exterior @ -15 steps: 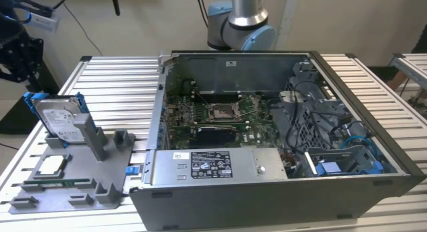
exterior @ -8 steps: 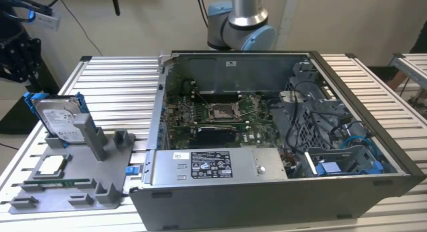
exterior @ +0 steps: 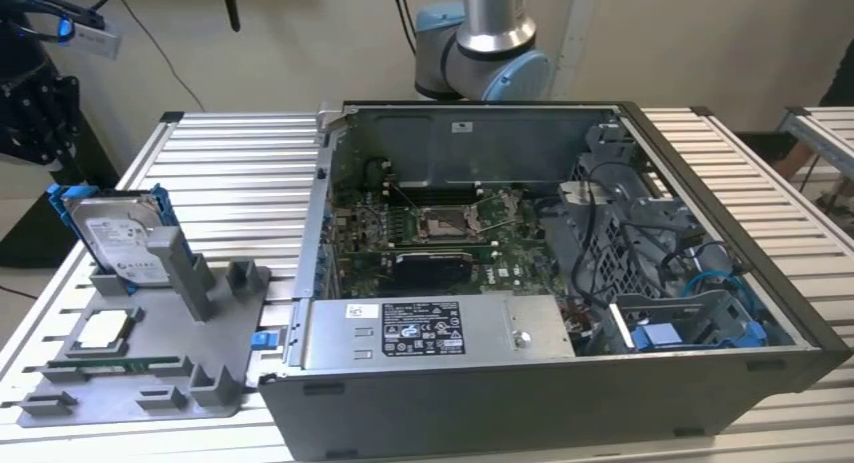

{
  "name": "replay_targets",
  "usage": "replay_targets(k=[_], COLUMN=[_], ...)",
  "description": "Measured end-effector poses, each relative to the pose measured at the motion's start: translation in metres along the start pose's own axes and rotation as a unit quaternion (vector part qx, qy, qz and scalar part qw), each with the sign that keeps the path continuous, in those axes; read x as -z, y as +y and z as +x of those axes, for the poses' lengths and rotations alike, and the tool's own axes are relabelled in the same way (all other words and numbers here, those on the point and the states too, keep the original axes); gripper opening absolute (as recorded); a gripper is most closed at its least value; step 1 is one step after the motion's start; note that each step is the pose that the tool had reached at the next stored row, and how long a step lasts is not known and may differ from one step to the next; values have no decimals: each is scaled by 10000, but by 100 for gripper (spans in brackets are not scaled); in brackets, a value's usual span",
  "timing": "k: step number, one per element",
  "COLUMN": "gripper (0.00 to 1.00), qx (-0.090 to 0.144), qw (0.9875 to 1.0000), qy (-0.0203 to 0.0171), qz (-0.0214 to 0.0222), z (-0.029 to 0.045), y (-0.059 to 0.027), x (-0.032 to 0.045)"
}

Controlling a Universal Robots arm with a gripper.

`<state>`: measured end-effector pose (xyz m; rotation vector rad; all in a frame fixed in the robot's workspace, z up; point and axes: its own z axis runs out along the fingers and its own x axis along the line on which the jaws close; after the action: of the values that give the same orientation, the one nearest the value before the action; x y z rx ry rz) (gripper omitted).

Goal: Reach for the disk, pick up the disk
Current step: 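Pick up the disk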

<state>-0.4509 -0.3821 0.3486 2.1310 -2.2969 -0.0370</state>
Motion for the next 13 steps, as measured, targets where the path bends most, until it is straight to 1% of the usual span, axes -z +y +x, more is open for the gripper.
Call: replay_targets(k=[3,4,13], gripper=[0,100,100], qx=[1,1,4], qw=[10000,10000,10000], qy=[0,0,0], qz=[0,0,0], z=[0,0,0], y=[0,0,0], x=[0,0,-2])
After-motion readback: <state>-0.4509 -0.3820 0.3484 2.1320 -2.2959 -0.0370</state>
